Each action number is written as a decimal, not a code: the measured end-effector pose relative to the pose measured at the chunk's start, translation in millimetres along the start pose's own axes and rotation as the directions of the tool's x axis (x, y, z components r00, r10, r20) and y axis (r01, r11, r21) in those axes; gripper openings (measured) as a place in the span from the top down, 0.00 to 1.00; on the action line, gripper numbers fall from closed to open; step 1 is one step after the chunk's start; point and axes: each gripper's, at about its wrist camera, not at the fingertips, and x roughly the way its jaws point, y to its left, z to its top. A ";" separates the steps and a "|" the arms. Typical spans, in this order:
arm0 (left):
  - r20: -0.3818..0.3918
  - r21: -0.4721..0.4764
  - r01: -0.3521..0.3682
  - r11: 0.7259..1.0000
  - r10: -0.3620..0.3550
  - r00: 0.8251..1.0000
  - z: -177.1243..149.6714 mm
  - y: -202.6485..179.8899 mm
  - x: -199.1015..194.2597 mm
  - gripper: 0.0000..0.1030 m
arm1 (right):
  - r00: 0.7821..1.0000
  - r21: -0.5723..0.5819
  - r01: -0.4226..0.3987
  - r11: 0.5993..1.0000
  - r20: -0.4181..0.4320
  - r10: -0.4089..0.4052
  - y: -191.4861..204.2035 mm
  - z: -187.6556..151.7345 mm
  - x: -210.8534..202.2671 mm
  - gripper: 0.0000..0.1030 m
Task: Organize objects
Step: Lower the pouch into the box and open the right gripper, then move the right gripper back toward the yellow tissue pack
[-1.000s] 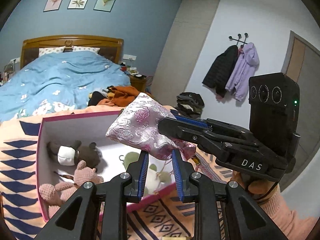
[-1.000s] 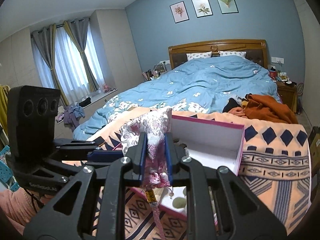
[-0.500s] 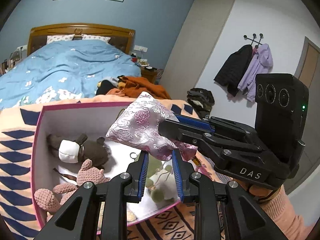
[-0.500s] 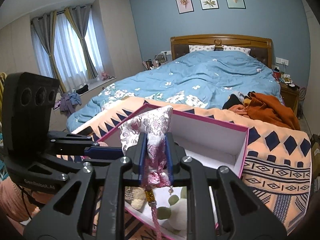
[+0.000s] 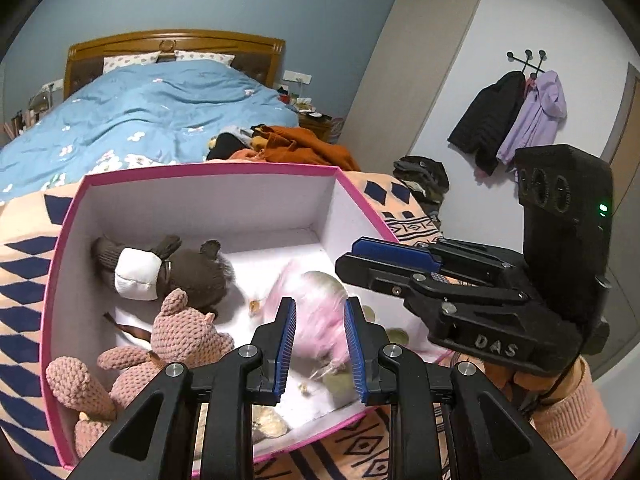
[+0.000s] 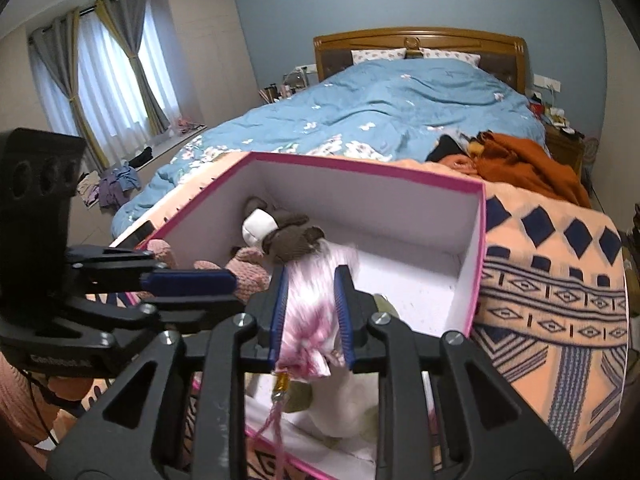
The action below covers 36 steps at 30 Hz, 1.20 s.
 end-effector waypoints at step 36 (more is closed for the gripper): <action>0.094 0.134 -0.027 0.991 0.015 0.996 -125.1 -47.4 -89.0 0.49 | 0.992 0.070 -0.126 0.990 0.009 0.126 52.2 -135.1 -96.9 0.52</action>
